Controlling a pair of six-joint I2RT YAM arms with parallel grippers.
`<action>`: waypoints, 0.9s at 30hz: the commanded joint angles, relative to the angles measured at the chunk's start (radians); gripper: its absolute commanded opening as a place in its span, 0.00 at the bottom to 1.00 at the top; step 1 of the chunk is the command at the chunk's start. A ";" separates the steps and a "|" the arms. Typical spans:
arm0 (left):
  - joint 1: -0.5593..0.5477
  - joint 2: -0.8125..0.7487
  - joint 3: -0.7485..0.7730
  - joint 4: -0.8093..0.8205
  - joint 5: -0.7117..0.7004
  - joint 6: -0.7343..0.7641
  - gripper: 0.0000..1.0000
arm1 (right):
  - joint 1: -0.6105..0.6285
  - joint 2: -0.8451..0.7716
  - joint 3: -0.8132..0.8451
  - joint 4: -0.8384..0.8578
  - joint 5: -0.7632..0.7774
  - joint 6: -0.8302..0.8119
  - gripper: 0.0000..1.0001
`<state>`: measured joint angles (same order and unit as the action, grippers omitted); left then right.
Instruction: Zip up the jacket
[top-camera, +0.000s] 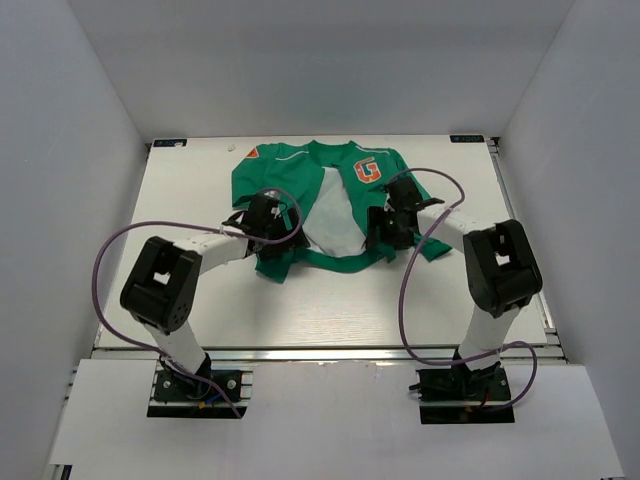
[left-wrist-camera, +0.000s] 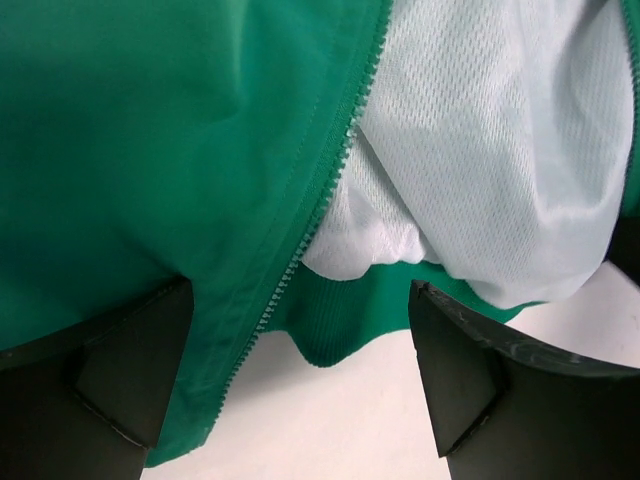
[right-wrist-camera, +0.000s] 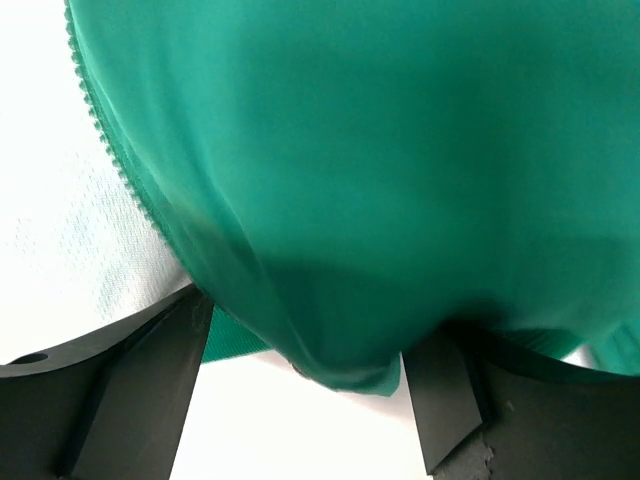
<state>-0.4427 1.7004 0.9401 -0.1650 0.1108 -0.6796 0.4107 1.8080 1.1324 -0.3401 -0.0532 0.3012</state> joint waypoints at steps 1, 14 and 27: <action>0.001 0.033 0.078 -0.095 -0.030 0.069 0.98 | -0.030 0.031 0.058 -0.017 -0.082 -0.109 0.79; -0.010 -0.219 0.094 -0.518 -0.221 0.161 0.98 | -0.032 -0.266 -0.117 -0.102 -0.056 -0.117 0.85; -0.010 -0.133 0.121 -0.492 -0.257 0.123 0.92 | -0.033 -0.090 0.006 -0.146 -0.030 -0.111 0.19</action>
<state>-0.4477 1.5711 1.0294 -0.6724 -0.1246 -0.5499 0.3805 1.7271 1.0893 -0.4534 -0.0845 0.1833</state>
